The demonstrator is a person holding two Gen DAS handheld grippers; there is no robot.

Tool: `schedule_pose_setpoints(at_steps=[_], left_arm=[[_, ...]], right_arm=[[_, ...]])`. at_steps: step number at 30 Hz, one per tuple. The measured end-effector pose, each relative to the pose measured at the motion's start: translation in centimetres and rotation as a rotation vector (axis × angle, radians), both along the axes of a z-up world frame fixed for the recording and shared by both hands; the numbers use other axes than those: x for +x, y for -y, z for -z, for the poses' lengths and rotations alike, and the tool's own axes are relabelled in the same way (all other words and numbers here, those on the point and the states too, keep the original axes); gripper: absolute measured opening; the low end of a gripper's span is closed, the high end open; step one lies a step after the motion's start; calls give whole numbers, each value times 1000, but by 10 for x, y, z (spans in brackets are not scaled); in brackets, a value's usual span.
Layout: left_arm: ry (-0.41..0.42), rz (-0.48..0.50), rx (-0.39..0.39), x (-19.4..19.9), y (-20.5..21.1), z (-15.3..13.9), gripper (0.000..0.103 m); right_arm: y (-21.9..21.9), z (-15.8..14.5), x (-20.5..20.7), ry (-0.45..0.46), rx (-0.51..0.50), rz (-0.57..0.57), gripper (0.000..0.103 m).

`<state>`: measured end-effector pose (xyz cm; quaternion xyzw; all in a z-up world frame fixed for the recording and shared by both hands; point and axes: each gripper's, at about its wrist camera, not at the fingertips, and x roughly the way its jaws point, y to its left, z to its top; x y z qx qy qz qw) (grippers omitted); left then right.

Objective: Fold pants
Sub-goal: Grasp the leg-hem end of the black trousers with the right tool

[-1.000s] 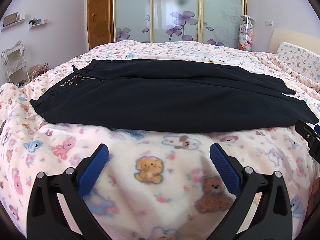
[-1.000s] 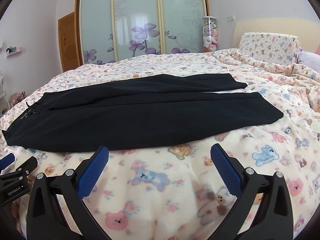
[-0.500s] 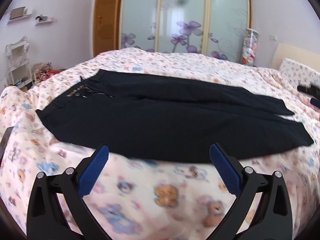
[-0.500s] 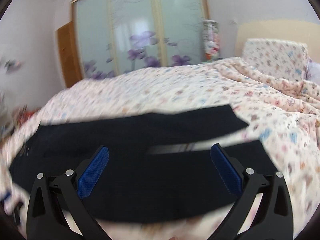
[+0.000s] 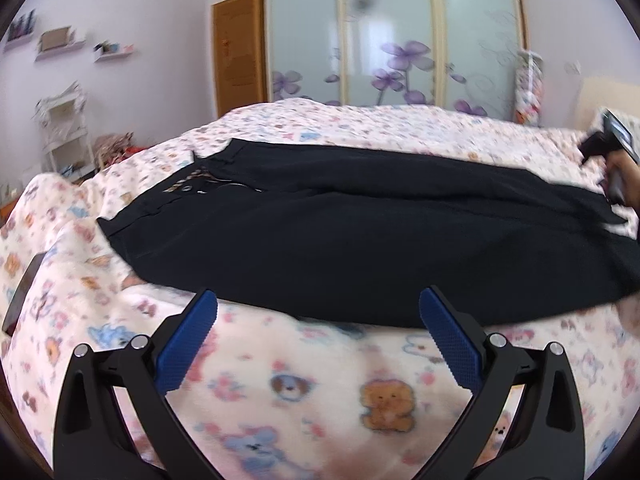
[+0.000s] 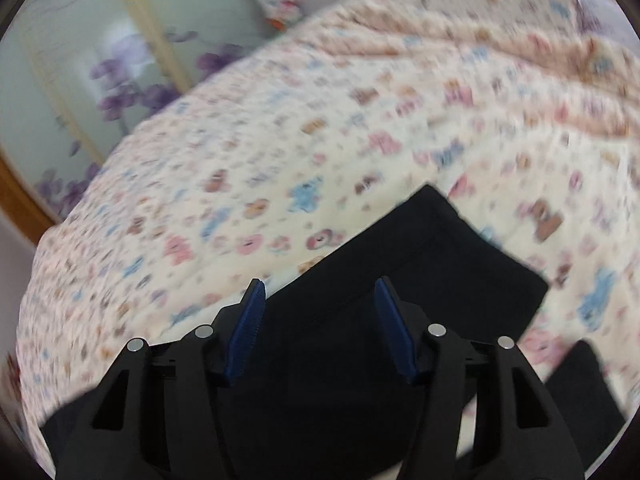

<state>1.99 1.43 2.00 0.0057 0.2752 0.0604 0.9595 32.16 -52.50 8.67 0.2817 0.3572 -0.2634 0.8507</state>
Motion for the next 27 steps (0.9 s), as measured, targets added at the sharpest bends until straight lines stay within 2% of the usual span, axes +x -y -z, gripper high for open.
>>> schedule_pose_setpoints(at_steps=[6, 9, 11, 12, 13, 15, 16, 21, 27], left_arm=[[-25, 72, 19, 6, 10, 8, 101], [-46, 82, 4, 11, 9, 11, 101], [-72, 78, -4, 15, 7, 15, 101], [-81, 76, -8, 18, 6, 15, 101], [-88, 76, -15, 20, 4, 16, 101], [-94, 75, -26, 22, 2, 17, 101], [-95, 75, -27, 22, 2, 17, 101], [-97, 81, -45, 22, -1, 17, 101], [-110, 83, -112, 23, -13, 20, 101]], right_arm=[[10, 15, 31, -77, -71, 163, 61], [14, 29, 46, -154, -97, 208, 63], [14, 39, 51, -213, -148, 218, 63], [15, 42, 52, -223, -169, 205, 59], [14, 45, 51, -225, -185, 194, 43], [20, 51, 42, -184, -154, 187, 30], [23, 53, 37, -159, -120, 195, 28], [36, 50, 0, 20, 73, 225, 6], [43, 37, -55, 257, 245, 177, 3]])
